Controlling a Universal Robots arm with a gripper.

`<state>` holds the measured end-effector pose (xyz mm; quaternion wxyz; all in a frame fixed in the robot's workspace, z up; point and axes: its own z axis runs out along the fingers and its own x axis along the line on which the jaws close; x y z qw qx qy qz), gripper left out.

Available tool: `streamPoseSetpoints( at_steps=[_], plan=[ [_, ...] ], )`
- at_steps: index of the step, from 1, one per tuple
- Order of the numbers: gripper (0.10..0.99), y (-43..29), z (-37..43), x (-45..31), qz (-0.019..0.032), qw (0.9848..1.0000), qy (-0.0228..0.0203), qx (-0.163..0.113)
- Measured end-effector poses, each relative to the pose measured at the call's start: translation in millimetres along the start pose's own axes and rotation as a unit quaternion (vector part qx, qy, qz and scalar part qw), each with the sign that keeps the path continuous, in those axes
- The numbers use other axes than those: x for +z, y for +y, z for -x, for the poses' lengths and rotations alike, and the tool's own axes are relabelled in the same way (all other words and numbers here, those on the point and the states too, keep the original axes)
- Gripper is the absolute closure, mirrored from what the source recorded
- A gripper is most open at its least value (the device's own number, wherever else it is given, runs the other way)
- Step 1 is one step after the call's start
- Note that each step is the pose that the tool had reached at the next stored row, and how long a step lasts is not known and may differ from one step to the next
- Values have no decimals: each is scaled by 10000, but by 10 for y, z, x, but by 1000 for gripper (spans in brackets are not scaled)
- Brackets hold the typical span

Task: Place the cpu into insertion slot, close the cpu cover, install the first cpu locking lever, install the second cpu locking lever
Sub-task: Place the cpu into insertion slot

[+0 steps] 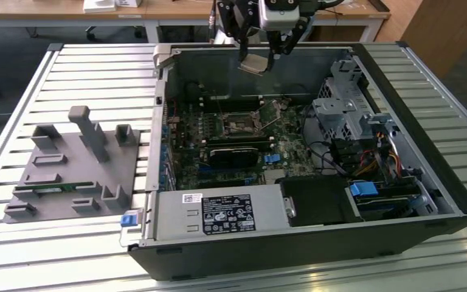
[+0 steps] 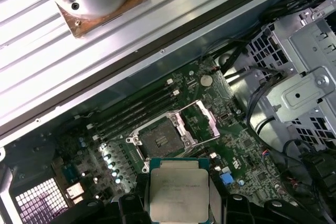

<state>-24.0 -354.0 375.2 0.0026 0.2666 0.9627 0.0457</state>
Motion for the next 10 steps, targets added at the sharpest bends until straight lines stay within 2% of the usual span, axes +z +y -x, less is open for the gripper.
streamPoseSetpoints(
  at_steps=[10],
  plan=[
    [545,0,0,0,3,9999,-13,150]
  ],
)
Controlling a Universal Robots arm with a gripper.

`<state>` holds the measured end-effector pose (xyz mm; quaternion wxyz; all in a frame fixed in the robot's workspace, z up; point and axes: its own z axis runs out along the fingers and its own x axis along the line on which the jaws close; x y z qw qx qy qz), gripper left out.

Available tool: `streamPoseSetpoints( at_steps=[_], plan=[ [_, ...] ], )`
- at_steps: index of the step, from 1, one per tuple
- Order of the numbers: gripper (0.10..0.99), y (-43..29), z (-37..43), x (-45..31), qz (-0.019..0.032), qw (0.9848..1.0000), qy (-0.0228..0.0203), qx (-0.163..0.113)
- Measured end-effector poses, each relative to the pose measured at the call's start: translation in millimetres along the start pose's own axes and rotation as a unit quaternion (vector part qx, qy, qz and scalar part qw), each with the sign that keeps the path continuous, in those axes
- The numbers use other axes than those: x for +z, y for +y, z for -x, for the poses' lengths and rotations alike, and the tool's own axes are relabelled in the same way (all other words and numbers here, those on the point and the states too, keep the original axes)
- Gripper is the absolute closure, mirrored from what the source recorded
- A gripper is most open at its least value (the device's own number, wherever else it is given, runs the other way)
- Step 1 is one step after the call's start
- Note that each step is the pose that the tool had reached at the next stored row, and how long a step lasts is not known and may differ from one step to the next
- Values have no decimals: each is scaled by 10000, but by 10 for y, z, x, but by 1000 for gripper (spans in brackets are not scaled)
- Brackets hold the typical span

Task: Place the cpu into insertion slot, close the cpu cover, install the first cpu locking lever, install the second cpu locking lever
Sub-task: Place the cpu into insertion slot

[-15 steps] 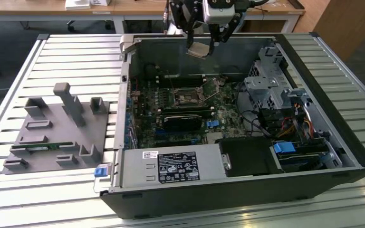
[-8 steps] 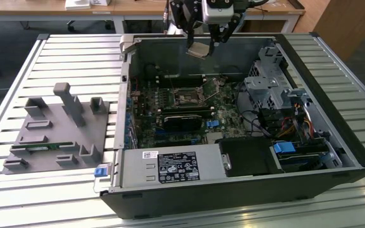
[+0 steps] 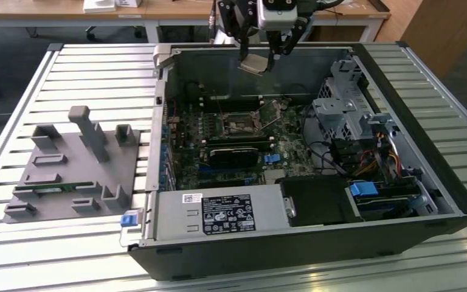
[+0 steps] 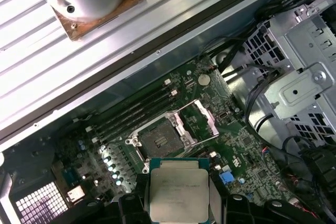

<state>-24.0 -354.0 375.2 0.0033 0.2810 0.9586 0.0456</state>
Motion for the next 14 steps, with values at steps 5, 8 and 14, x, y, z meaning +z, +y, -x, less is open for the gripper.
streamPoseSetpoints(
  at_steps=[5,8,14],
  plan=[
    [545,0,0,0,1,10000,-7,75],
    [545,0,0,0,2,9999,-11,122],
    [545,0,0,0,4,9998,-18,206]
  ],
)
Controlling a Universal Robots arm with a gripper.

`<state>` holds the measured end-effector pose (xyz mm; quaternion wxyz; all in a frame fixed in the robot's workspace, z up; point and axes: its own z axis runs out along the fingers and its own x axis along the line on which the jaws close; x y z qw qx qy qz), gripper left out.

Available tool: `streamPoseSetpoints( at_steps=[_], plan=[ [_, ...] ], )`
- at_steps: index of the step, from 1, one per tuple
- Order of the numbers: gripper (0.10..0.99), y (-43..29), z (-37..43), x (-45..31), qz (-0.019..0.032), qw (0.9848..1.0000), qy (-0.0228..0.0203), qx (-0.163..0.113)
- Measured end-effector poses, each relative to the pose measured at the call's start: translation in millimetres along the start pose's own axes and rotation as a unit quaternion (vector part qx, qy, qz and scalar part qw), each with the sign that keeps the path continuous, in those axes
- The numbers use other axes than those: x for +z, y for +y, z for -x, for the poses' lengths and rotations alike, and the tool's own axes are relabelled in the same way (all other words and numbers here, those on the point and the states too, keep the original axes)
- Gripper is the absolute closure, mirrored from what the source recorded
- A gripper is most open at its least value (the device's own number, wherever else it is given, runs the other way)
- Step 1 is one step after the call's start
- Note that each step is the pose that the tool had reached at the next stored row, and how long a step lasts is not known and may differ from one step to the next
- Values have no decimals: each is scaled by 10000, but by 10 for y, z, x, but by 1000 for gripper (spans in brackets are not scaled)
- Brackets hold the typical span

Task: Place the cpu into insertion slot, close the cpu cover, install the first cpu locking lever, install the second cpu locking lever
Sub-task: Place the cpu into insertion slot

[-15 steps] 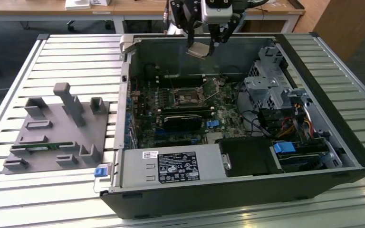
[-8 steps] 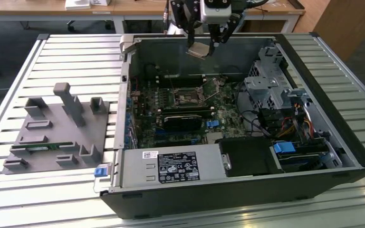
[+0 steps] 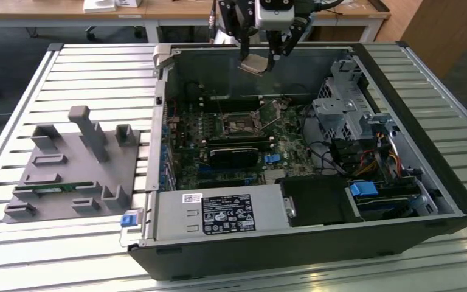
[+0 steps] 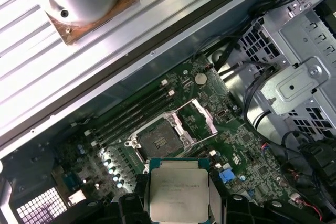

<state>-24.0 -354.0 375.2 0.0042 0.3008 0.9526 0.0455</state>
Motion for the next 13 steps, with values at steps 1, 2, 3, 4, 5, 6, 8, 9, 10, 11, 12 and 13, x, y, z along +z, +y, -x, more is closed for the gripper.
streamPoseSetpoints(
  at_steps=[1,2,3,4,5,6,8,9,10,11,12,13],
  plan=[
    [545,0,0,0,1,10000,-1,14],
    [545,0,0,0,1,10000,-3,26],
    [545,0,0,0,1,10000,-3,38],
    [545,0,0,0,1,10000,-4,48],
    [545,0,0,0,1,10000,-5,59],
    [545,-1,-1,0,2,10000,-6,70],
    [545,-1,-1,0,2,10000,-8,90],
    [545,-1,-2,0,2,9999,-9,101],
    [545,-1,-2,0,2,9999,-10,111],
    [545,-2,-3,0,3,9999,-11,122],
    [545,-3,-4,0,3,9999,-12,132],
    [545,-3,-4,0,3,9999,-13,142]
  ],
)
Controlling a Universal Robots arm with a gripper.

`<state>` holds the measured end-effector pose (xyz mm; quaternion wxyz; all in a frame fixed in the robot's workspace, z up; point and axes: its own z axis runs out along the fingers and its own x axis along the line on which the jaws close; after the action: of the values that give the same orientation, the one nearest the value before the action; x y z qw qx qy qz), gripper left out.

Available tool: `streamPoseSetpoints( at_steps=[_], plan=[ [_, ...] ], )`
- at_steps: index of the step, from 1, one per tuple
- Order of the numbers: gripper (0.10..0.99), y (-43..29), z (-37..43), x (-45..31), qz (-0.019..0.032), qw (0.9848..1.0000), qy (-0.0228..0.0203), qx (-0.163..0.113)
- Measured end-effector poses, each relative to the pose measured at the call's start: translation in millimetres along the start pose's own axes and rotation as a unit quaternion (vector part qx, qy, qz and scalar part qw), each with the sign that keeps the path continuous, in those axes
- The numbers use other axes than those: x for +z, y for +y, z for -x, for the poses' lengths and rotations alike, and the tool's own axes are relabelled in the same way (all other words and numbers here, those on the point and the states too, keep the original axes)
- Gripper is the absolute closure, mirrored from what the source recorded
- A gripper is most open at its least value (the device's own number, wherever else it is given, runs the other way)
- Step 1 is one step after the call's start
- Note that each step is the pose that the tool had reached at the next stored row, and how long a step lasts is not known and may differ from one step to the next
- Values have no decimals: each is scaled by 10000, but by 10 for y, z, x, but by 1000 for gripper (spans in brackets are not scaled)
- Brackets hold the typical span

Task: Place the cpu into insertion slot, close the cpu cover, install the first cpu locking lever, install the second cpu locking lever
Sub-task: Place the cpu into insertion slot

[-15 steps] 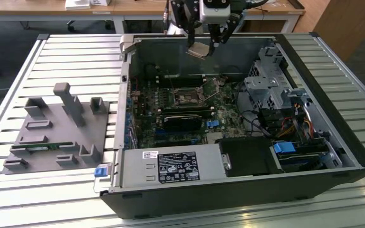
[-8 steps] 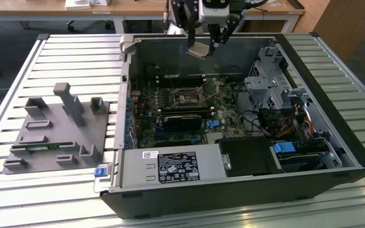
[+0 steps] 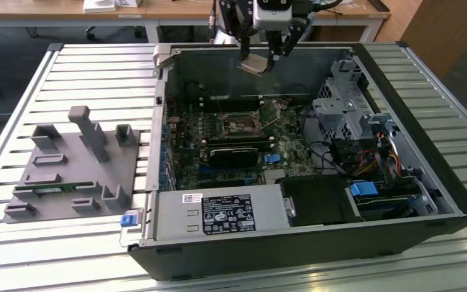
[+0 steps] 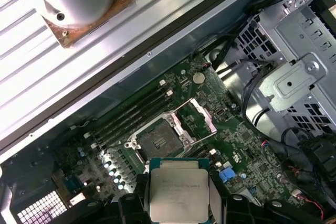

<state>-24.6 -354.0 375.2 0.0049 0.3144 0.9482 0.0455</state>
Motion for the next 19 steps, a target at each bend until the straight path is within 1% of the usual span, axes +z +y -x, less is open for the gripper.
streamPoseSetpoints(
  at_steps=[19],
  plan=[
    [545,-6,-8,6,6,9995,-29,321]
  ],
)
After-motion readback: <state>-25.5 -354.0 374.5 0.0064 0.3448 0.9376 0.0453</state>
